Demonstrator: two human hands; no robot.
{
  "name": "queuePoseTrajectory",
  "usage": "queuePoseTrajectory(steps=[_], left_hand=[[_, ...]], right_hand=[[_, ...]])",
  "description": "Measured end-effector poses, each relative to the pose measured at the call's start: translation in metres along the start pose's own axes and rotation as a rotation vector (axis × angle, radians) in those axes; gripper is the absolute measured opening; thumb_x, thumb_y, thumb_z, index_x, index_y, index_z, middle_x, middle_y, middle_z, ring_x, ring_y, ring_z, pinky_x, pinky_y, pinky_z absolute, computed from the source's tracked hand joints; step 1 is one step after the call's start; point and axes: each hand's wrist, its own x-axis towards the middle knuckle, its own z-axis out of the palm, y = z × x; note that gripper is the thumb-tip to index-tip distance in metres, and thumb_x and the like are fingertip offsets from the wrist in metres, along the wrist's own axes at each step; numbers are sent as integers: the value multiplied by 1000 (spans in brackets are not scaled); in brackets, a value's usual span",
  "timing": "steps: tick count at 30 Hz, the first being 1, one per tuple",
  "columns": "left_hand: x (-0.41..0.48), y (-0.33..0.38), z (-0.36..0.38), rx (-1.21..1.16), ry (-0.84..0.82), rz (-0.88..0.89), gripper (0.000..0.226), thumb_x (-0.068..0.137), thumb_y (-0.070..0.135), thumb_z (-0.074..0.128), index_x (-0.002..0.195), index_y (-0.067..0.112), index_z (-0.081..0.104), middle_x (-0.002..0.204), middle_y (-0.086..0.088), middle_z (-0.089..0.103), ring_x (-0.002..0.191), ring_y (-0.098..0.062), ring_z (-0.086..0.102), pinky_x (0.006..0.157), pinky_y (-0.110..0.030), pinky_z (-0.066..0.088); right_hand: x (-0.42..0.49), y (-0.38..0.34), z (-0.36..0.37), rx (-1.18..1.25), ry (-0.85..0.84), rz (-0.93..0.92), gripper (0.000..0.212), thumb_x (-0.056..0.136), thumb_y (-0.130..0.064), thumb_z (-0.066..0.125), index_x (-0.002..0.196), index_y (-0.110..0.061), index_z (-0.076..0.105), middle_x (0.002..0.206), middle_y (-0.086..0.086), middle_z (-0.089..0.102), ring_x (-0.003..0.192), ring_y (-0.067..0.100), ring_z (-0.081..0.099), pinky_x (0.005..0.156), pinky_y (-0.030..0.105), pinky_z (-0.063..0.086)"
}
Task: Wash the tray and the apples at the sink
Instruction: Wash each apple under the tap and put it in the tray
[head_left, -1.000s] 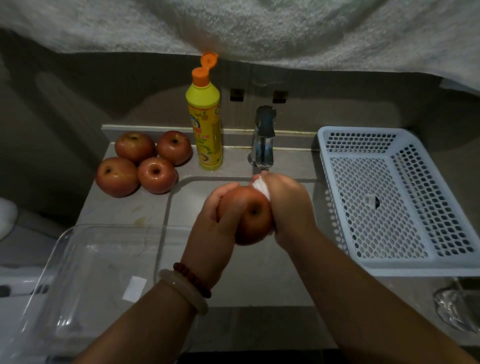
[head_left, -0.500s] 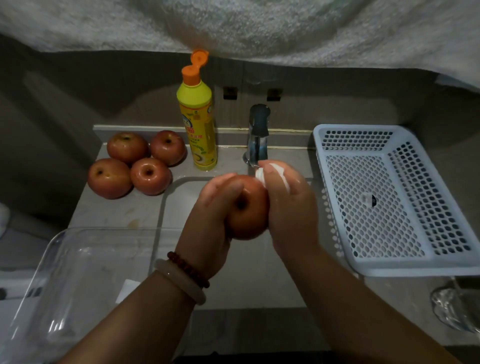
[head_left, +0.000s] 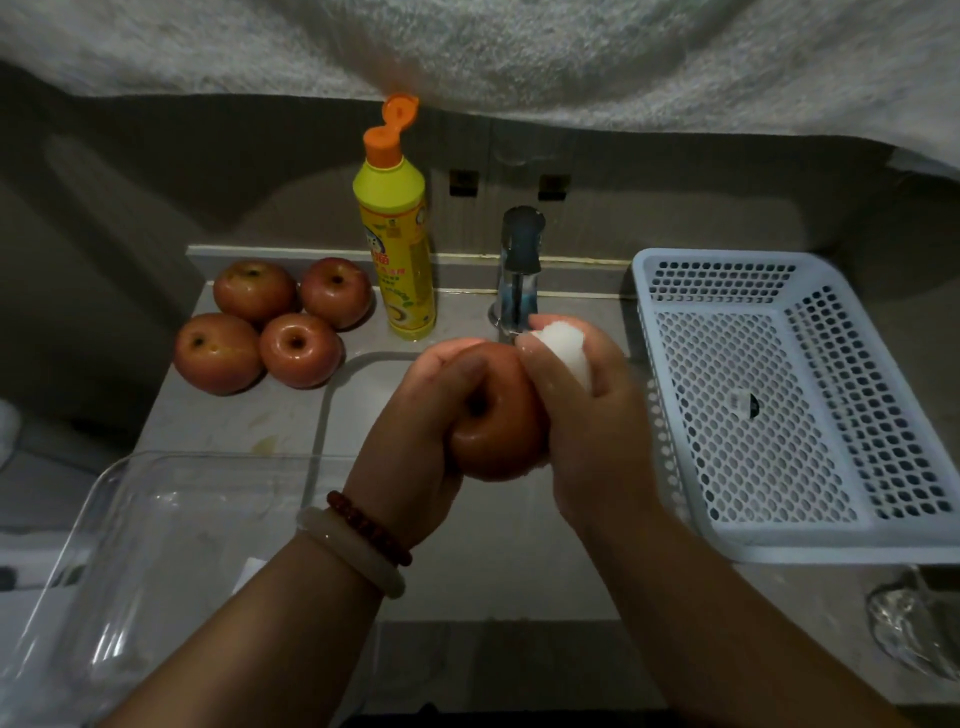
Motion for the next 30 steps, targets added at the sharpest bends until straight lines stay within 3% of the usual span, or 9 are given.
queuePoseTrajectory(steps=[4,8,12,14,17,19,22,25,30], left_hand=[[-2,4,0,12,-70,-128,64,66,56,59,122,25,55,122,-6,64,106,-22,66,77,-35,58],[0,10,-3,54,-106,-140,53,81,52,51,125,23,56,122,-10,65,104,-26,67,74,-37,58],[0,10,2,-42,-80,-80,32,87,45,55,104,24,71,106,-9,72,98,-24,69,74,-34,59],[0,7,3,32,-48,8,36,75,50,66,104,30,71,115,-10,67,106,-27,65,80,-41,58],[-1,3,6,19,-9,30,59,54,51,72,109,32,60,122,-9,59,102,-30,65,72,-41,57],[-1,-1,9,-56,-6,21,54,53,52,65,104,34,59,117,-6,61,95,-25,69,68,-39,58],[-1,1,9,-172,38,-4,57,57,51,65,108,27,60,112,-9,66,90,-28,70,62,-40,57],[2,7,6,-204,45,-45,70,63,51,66,124,19,56,120,-18,63,99,-36,67,63,-43,56],[1,8,8,-292,-10,-20,42,89,44,53,116,14,62,107,-14,71,96,-27,70,78,-36,59]], right_hand=[[-2,8,-10,-371,86,-542,23,90,-41,56,111,-30,57,102,-1,64,90,9,63,76,18,52],[-1,12,-11,-563,92,-742,37,95,-36,52,113,-5,62,107,17,64,98,12,58,87,11,42],[-7,11,-3,-661,-3,-930,35,98,-30,50,117,-4,63,114,19,63,103,22,60,88,25,49],[-4,4,0,-485,27,-751,31,96,-30,52,112,-7,65,107,9,66,98,15,62,86,21,48],[12,-9,5,104,96,54,21,91,-34,55,106,-25,68,101,-3,67,95,17,65,73,35,56],[19,-8,4,163,47,192,17,87,-37,58,100,-37,69,104,-3,67,99,24,65,75,45,58],[11,-12,7,-67,88,-184,16,85,-37,58,95,-39,69,98,-10,68,94,10,65,84,35,54],[5,-8,4,-351,58,-676,25,90,-25,54,109,-14,64,107,6,65,99,10,61,88,20,47],[6,-6,4,-567,23,-953,38,95,-31,51,110,0,67,112,21,63,100,26,62,84,37,52]])
